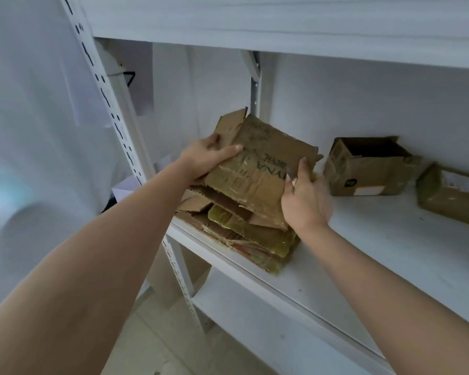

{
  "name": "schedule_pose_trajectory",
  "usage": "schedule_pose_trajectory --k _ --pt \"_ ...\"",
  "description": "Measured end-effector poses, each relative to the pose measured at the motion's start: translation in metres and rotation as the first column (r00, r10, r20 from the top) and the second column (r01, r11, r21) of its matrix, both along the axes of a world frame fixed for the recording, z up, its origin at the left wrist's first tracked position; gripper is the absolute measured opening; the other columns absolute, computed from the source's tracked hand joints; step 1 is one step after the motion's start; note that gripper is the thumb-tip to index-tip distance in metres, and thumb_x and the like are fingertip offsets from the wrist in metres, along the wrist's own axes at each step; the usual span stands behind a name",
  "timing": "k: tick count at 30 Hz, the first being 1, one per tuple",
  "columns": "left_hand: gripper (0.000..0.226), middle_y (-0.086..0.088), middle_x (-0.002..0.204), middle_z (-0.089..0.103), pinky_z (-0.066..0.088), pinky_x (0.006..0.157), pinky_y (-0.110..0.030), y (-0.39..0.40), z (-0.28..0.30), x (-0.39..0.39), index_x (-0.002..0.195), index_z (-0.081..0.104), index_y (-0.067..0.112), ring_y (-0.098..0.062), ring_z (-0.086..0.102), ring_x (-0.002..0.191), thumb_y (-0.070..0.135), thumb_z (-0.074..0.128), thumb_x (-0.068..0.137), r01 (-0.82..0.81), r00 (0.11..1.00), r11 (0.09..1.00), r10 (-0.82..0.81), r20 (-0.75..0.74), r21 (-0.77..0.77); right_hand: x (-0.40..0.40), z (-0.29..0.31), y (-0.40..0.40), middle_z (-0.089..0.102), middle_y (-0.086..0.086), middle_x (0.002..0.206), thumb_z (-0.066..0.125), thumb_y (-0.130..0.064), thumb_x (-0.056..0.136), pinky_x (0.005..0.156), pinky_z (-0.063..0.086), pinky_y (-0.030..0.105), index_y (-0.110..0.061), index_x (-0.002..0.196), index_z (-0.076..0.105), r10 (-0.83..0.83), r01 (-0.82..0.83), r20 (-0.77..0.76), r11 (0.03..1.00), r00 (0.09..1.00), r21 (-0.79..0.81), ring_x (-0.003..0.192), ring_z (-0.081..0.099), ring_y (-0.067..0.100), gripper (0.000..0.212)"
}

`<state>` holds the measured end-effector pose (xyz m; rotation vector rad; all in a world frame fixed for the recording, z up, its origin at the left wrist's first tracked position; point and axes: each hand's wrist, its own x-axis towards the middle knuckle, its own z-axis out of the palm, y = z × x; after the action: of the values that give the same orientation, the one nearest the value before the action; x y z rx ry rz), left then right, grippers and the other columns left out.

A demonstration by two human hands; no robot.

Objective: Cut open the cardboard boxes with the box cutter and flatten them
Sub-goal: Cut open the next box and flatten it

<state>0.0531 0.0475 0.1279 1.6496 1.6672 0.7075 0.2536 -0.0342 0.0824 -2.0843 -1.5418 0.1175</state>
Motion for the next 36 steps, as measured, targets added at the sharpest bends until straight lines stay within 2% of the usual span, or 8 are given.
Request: schedule_pose_trajectory --k 6,11,14,16,19,25,30,36 --pt "0.098 -0.008 0.152 0.031 0.024 0.11 -0.049 0.003 -0.053 0.003 0.15 0.018 0.037 -0.038 0.025 0.138 0.083 0.05 0.069 0.11 0.917 0.994 -0.098 -0.386 0.007 0.015 -0.02 -0.006 0.037 0.015 0.135 0.037 -0.041 0.097 0.063 0.036 0.028 -0.028 0.142 0.029 -0.004 0.039 0.161 0.975 0.987 -0.218 0.099 0.058 0.032 0.047" --pt "0.105 -0.011 0.158 0.01 0.018 0.112 -0.055 0.006 -0.08 0.013 0.151 0.003 0.04 -0.042 0.011 0.14 0.089 0.041 0.066 0.177 0.799 0.983 -0.116 -0.59 0.047 0.011 -0.016 0.0 0.037 0.015 0.128 0.056 -0.025 0.09 0.061 0.042 0.031 -0.014 0.126 0.047 -0.036 0.059 0.222 0.993 0.974 -0.099 0.084 0.061 0.034 0.039" --pt "0.107 -0.011 0.159 0.005 0.018 0.113 -0.056 0.008 -0.091 0.013 0.15 -0.001 0.042 -0.041 0.011 0.14 0.092 0.035 0.063 0.194 0.782 0.978 -0.111 -0.613 0.07 0.005 -0.024 0.01 0.034 0.015 0.136 0.053 -0.013 0.089 0.088 0.045 0.039 -0.013 0.135 0.043 0.088 -0.077 0.287 0.996 0.954 -0.049 0.113 0.049 0.035 0.047" --pt "0.107 -0.011 0.159 0.004 0.019 0.113 -0.055 0.008 -0.093 0.01 0.15 -0.002 0.042 -0.041 0.012 0.14 0.092 0.032 0.062 0.202 0.785 0.976 -0.113 -0.609 0.079 0.005 -0.039 0.014 0.013 0.015 0.154 0.047 -0.017 0.092 0.114 0.019 0.045 -0.016 0.147 0.025 0.208 -0.16 0.347 0.974 0.915 -0.162 0.141 0.014 0.037 0.06" --pt "0.102 -0.012 0.159 -0.001 0.016 0.113 -0.056 0.009 -0.093 0.009 0.151 0.0 0.04 -0.042 0.008 0.141 0.088 0.036 0.068 0.224 0.755 0.971 -0.122 -0.644 0.079 0.005 -0.063 0.015 -0.015 0.005 0.159 0.036 -0.025 0.098 0.116 -0.007 0.055 -0.027 0.152 0.0 0.326 -0.225 0.244 0.903 0.913 -0.365 0.144 -0.02 0.031 0.065" --pt "0.071 -0.014 0.16 -0.003 -0.006 0.113 -0.058 0.013 -0.076 0.033 0.152 0.016 0.032 -0.036 -0.016 0.145 0.052 0.045 0.09 0.429 0.647 0.897 -0.224 -0.729 0.106 0.0 -0.07 0.024 -0.005 0.002 0.16 0.036 -0.022 0.098 0.117 -0.002 0.053 -0.03 0.152 0.006 0.365 -0.298 0.143 0.888 0.92 -0.349 0.146 -0.013 0.03 0.062" --pt "0.075 -0.008 0.16 -0.013 -0.006 0.115 -0.057 0.005 -0.114 0.026 0.15 -0.008 0.041 -0.03 -0.019 0.145 0.075 0.014 0.086 0.484 0.546 0.875 -0.297 -0.783 0.005 -0.006 -0.079 0.031 0.003 0.0 0.16 0.036 -0.035 0.098 0.116 0.004 0.055 -0.034 0.149 0.017 0.341 -0.26 0.215 0.907 0.915 -0.331 0.146 -0.005 0.029 0.054" --pt "0.076 0.002 0.161 -0.004 0.0 0.115 -0.056 0.001 -0.14 0.02 0.15 -0.002 0.044 -0.026 -0.009 0.147 0.075 0.001 0.081 0.472 0.656 0.86 -0.197 -0.728 0.194 -0.009 -0.09 0.031 -0.009 0.005 0.16 0.033 -0.038 0.098 0.116 0.001 0.057 -0.032 0.151 0.003 0.318 -0.216 0.296 0.919 0.901 -0.33 0.145 -0.015 0.03 0.062"
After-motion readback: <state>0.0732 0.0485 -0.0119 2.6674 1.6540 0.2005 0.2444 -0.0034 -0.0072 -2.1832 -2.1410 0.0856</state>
